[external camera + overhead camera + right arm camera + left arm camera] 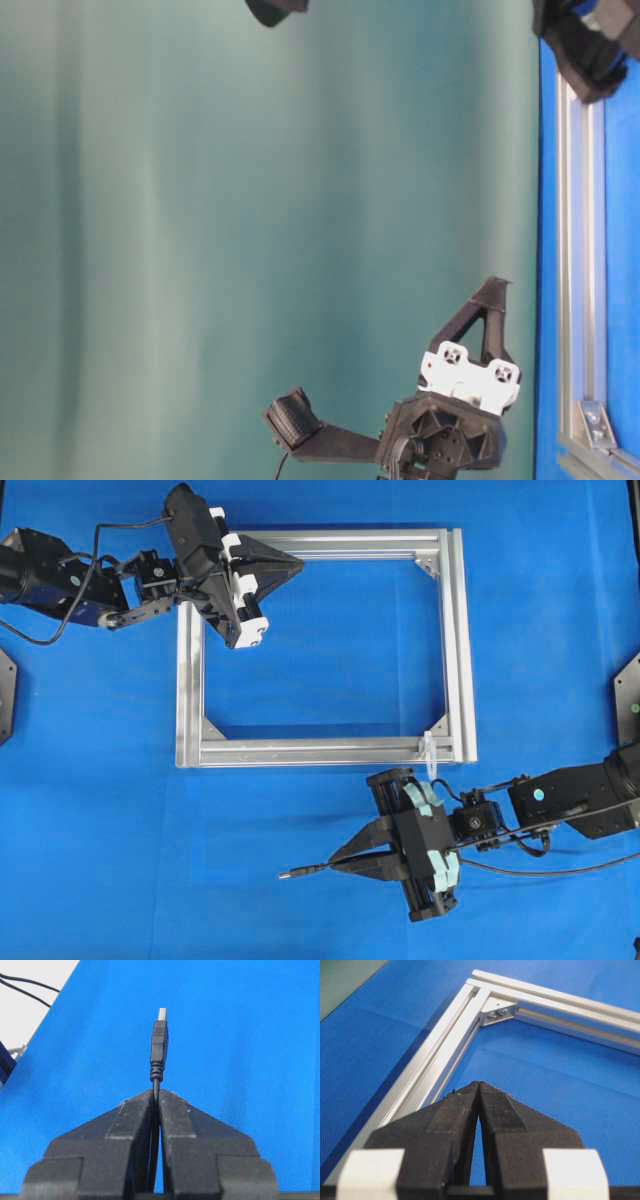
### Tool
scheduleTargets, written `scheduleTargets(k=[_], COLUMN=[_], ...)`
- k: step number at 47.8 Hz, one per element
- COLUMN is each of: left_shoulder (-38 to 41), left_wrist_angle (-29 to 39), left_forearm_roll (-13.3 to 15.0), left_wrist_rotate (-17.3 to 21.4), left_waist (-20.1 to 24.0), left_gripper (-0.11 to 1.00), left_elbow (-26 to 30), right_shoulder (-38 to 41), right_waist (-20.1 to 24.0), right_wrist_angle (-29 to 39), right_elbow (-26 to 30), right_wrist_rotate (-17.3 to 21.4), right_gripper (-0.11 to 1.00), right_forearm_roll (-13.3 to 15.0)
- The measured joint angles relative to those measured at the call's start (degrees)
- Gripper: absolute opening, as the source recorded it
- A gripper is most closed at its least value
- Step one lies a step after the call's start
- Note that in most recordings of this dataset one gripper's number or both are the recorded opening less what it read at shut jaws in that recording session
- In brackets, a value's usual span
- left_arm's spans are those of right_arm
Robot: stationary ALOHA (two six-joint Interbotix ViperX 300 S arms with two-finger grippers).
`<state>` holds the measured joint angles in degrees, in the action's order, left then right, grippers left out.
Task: Insert the wire through the string loop located on the right side.
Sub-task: 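Lift the cable and carry it right toward the white zip-tie loop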
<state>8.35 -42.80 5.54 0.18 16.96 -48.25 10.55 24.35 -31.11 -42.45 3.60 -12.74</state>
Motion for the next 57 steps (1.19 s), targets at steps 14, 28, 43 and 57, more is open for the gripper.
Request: scheduleTargets(k=[14, 28, 43, 57], left_shoulder=[0.00, 0.00, 0.00, 0.00], left_wrist_angle=[0.00, 0.00, 0.00, 0.00], left_forearm_roll=[0.00, 0.00, 0.00, -0.09], left_wrist_rotate=[0.00, 0.00, 0.00, 0.00], left_waist=[0.00, 0.00, 0.00, 0.00], left_gripper=[0.00, 0.00, 0.00, 0.00], left_elbow=[0.00, 0.00, 0.00, 0.00], right_shoulder=[0.00, -3.08, -14.33, -26.63], right_waist=[0.00, 0.35, 3.52, 3.96], right_wrist_angle=[0.00, 0.09, 0.18, 2.90], right_elbow=[0.00, -3.78, -16.88, -28.65], right_wrist_rotate=[0.00, 0.26, 0.18, 0.26], right_gripper=[-0.02, -0.02, -0.02, -0.02], right_forearm_roll=[0.00, -0.26, -1.76, -3.16])
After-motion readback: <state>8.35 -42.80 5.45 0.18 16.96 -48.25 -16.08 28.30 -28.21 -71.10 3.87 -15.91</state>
